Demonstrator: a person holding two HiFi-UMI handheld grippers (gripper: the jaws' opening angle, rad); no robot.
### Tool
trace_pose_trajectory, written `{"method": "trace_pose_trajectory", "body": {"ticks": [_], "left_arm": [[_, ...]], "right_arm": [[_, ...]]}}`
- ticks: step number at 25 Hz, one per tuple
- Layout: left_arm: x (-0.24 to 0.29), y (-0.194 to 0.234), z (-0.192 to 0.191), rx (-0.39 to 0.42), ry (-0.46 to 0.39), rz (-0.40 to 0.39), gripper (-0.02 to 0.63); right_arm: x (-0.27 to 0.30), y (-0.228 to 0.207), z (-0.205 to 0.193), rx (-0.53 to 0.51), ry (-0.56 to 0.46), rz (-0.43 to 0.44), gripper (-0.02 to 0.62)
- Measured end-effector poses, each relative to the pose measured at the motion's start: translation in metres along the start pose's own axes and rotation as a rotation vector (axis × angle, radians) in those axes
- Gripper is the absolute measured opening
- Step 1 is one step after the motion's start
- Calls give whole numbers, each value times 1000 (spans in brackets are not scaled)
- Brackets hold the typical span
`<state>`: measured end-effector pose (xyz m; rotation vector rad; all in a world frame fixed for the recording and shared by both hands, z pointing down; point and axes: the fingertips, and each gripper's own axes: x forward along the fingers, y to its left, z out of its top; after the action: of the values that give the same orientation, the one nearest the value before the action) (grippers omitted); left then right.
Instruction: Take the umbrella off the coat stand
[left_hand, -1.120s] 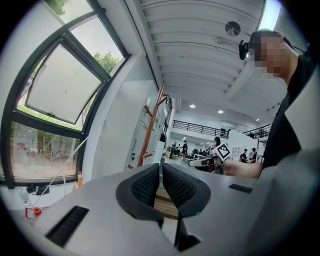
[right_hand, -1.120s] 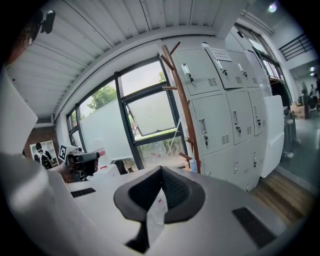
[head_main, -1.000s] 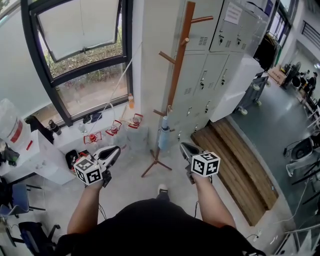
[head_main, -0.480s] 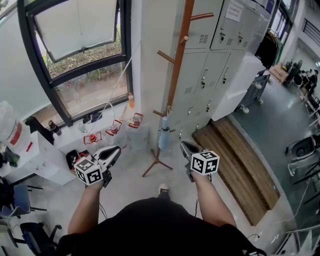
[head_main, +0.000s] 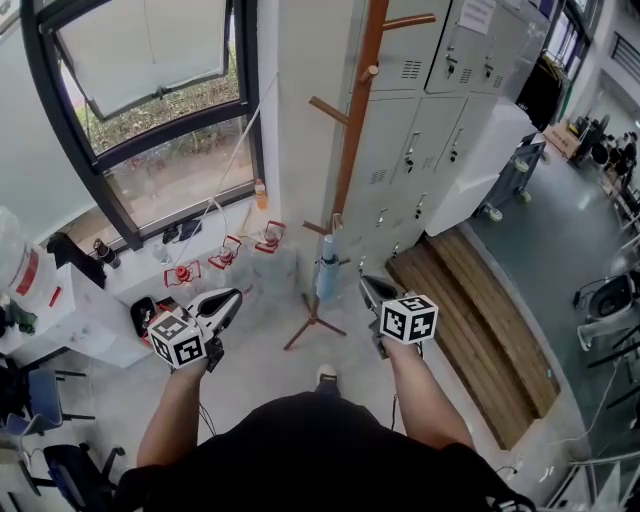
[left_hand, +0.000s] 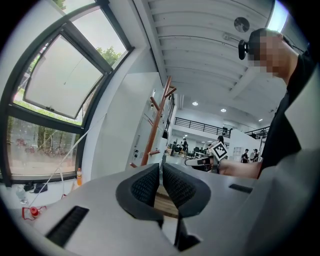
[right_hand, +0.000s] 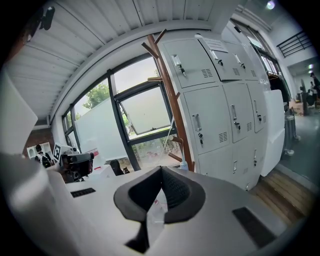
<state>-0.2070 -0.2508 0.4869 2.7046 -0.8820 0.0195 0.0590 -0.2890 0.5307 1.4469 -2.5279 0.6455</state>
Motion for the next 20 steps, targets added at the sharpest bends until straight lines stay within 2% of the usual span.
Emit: {"method": "trace_pose_trajectory", "body": {"ticks": [17, 20], "left_arm": [[67, 56, 7, -34, 27, 22, 37], [76, 63, 10, -33, 29, 28, 37]], "right_arm": [[73, -56, 25, -19, 39, 19, 15], [83, -67, 30, -32, 43, 3, 48]]}}
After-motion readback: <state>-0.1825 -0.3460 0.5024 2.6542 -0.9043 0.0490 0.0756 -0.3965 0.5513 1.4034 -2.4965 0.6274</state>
